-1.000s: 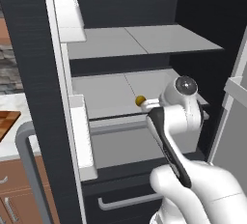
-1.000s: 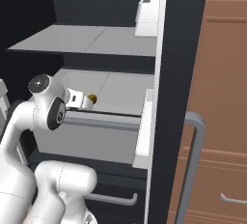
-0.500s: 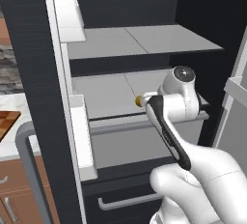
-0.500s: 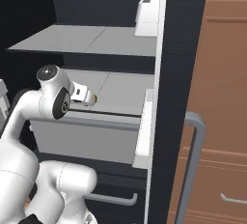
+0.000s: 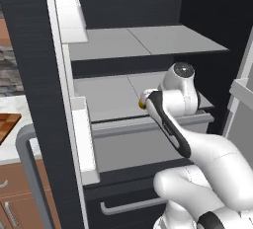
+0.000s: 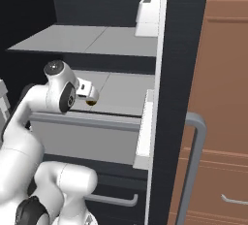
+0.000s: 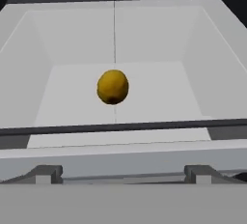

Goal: Retrieve a lemon from the fridge and place it on the cutting board with the fish.

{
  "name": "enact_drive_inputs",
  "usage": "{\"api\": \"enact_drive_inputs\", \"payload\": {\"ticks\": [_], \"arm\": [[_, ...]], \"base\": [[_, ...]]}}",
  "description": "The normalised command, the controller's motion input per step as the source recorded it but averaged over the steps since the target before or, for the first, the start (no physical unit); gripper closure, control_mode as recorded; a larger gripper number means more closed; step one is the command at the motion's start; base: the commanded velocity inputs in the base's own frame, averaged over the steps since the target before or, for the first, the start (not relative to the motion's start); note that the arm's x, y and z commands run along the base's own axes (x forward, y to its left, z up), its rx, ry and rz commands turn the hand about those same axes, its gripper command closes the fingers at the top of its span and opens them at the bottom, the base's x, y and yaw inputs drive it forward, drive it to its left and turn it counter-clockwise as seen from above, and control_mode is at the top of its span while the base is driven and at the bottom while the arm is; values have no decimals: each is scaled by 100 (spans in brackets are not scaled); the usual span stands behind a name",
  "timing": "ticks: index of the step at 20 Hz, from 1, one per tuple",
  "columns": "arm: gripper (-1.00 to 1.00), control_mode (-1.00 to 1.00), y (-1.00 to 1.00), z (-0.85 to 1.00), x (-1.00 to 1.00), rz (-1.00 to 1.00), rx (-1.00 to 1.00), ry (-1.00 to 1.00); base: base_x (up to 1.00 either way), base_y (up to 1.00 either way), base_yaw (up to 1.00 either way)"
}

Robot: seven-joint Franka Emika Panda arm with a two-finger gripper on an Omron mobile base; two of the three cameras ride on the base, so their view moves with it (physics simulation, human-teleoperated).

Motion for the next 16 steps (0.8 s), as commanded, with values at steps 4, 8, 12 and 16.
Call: {"api": "enact_drive_inputs", "payload": {"ticks": [4, 8, 12, 16], "arm": [[-100, -100, 0, -6, 42, 0, 0, 0], [-100, -100, 1, -9, 42, 0, 0, 0], [-100, -100, 7, -24, 32, 0, 0, 0], [-100, -100, 5, -25, 22, 0, 0, 0]], "base": [[0, 0, 0], [0, 0, 0], [0, 0, 0], [0, 0, 0]]}}
